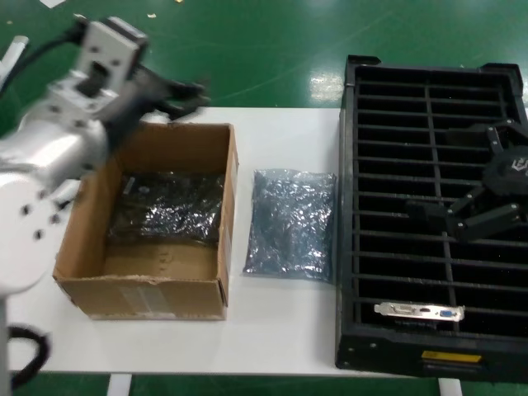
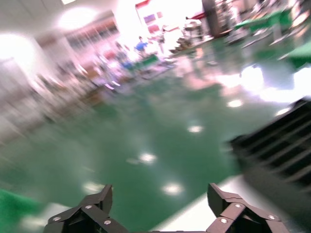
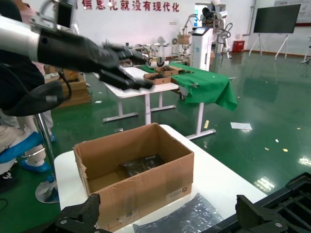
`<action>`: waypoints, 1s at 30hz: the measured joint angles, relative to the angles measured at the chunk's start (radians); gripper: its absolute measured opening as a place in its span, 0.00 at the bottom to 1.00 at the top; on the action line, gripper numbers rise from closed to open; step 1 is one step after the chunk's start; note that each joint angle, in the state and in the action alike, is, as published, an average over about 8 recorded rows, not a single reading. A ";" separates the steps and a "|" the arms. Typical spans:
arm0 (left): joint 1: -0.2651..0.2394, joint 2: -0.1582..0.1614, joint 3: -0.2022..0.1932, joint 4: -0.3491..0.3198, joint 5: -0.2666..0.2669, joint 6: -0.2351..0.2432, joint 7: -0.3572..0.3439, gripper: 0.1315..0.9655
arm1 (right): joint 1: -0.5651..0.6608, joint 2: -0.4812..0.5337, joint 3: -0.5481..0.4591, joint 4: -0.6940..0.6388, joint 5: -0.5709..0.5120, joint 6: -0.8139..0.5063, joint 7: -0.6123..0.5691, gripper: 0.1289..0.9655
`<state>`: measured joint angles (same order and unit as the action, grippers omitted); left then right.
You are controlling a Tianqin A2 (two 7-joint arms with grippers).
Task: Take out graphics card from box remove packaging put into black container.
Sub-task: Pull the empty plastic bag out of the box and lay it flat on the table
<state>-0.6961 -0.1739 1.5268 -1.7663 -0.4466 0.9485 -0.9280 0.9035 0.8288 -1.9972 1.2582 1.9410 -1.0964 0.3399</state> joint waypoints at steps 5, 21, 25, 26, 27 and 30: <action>0.055 -0.046 -0.024 -0.078 0.048 -0.090 0.119 0.66 | -0.007 -0.004 0.003 0.003 -0.001 0.008 -0.002 1.00; 0.163 -0.058 -0.008 -0.036 -0.191 -0.234 0.254 0.96 | -0.160 -0.094 0.070 0.060 -0.025 0.194 -0.060 1.00; 0.197 -0.063 -0.002 -0.023 -0.267 -0.281 0.297 0.96 | -0.208 -0.122 0.091 0.079 -0.032 0.252 -0.078 1.00; 0.206 -0.064 -0.001 -0.020 -0.286 -0.292 0.308 0.96 | -0.220 -0.129 0.097 0.083 -0.034 0.267 -0.083 1.00; 0.215 -0.065 0.000 -0.016 -0.304 -0.304 0.319 0.97 | -0.232 -0.136 0.102 0.088 -0.036 0.281 -0.087 1.00; 0.241 -0.068 0.004 -0.007 -0.360 -0.338 0.352 0.98 | -0.268 -0.157 0.118 0.101 -0.042 0.325 -0.101 1.00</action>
<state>-0.4554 -0.2423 1.5309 -1.7729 -0.8070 0.6102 -0.5762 0.6355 0.6719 -1.8794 1.3596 1.8992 -0.7714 0.2392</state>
